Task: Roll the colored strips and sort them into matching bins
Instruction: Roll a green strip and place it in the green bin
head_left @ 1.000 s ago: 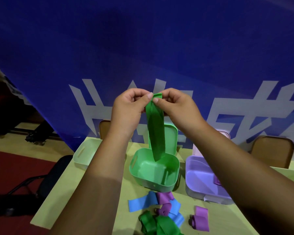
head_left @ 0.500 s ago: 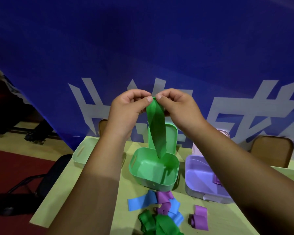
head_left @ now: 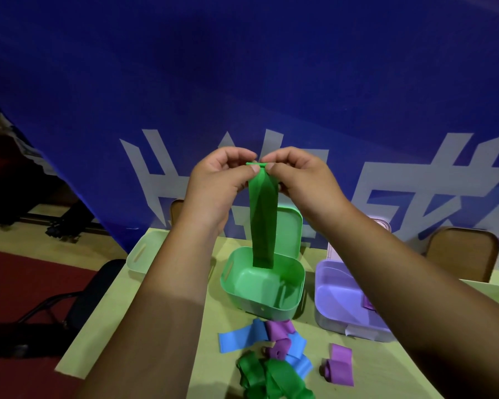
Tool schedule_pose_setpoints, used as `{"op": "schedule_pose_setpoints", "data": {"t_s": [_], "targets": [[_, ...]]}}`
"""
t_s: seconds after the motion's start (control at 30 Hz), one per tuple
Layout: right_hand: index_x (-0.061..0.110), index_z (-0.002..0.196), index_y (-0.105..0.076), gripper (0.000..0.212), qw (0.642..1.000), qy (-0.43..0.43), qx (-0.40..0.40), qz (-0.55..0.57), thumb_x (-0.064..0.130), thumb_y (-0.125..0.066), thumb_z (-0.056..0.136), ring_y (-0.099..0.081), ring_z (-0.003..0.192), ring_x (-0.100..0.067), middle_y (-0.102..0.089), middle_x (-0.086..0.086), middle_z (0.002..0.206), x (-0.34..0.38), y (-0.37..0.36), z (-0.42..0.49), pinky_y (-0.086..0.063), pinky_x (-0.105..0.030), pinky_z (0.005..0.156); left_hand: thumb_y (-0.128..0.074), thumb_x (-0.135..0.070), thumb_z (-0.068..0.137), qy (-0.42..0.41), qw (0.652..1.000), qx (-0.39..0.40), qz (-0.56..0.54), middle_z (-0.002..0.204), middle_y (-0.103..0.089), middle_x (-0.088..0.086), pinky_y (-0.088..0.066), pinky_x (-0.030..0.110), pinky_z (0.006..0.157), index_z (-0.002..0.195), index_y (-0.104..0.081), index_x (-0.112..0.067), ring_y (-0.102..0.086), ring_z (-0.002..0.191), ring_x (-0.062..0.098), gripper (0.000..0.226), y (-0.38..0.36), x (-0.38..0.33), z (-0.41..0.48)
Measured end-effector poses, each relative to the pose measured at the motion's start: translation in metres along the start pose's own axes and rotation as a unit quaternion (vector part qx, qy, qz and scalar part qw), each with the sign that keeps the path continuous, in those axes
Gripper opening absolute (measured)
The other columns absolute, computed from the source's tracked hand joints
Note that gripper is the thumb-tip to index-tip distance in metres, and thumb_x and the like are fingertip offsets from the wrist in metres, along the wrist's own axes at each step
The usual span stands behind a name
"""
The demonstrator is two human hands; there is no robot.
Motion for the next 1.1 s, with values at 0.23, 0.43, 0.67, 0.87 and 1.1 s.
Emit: {"op": "schedule_pose_setpoints", "data": {"t_s": [0.23, 0.43, 0.67, 0.87, 1.1], "targets": [[0.016, 0.106, -0.079, 0.01, 1.0, 0.01, -0.007, 0.008, 0.024, -0.076, 0.1, -0.073, 0.089, -0.023, -0.079, -0.012, 0.097, -0.001, 0.001, -0.006, -0.061, -0.051, 0.09, -0.079, 0.002, 0.09, -0.006, 1.0, -0.005, -0.001, 0.102, -0.077, 0.013, -0.063, 0.031, 0.083, 0.108, -0.078, -0.012, -0.075, 0.095, 0.02, 0.023, -0.001, 0.002, -0.004], [0.014, 0.107, -0.077, 0.009, 0.998, -0.016, 0.003, 0.067, 0.013, -0.075, 0.099, -0.068, 0.086, -0.025, -0.075, -0.012, 0.093, -0.005, -0.001, -0.008, -0.054, -0.048, 0.084, -0.079, 0.005, 0.09, 0.0, 1.0, -0.001, -0.022, 0.103, -0.078, 0.011, -0.062, 0.033, 0.087, 0.114, -0.077, -0.009, -0.075, 0.098, 0.023, 0.028, -0.003, 0.008, -0.009], [0.021, 0.105, -0.079, 0.013, 0.997, -0.005, 0.013, 0.072, 0.014, -0.076, 0.095, -0.07, 0.092, -0.028, -0.072, -0.013, 0.097, -0.006, 0.0, -0.006, -0.058, -0.059, 0.098, -0.077, 0.001, 0.094, 0.018, 0.998, -0.014, -0.064, 0.115, -0.075, 0.031, -0.06, 0.05, 0.102, 0.118, -0.073, -0.001, -0.075, 0.101, 0.035, 0.024, -0.006, 0.006, -0.015], [0.017, 0.109, -0.078, 0.016, 0.997, -0.009, 0.015, 0.08, 0.018, -0.077, 0.094, -0.071, 0.094, -0.031, -0.074, -0.025, 0.108, -0.006, 0.001, -0.006, -0.057, -0.062, 0.098, -0.079, 0.002, 0.093, -0.005, 0.999, -0.021, -0.043, 0.098, -0.076, 0.009, -0.062, 0.04, 0.096, 0.111, -0.076, -0.009, -0.073, 0.097, 0.023, 0.021, -0.004, 0.002, -0.013], [0.01, 0.11, -0.076, 0.016, 0.997, -0.014, 0.009, 0.08, 0.022, -0.075, 0.1, -0.072, 0.092, -0.032, -0.076, -0.024, 0.105, -0.002, 0.002, -0.009, -0.059, -0.058, 0.092, -0.079, 0.004, 0.091, -0.027, 0.999, -0.015, -0.029, 0.105, -0.079, 0.009, -0.063, 0.037, 0.096, 0.111, -0.077, -0.013, -0.076, 0.105, 0.023, 0.026, -0.002, -0.001, -0.012]]}}
Point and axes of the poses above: each hand's wrist, its own z-axis towards the middle knuckle, its own y-axis out of the back of the hand, x = y × z, the point moved 3 cm from there along z, towards the middle knuckle
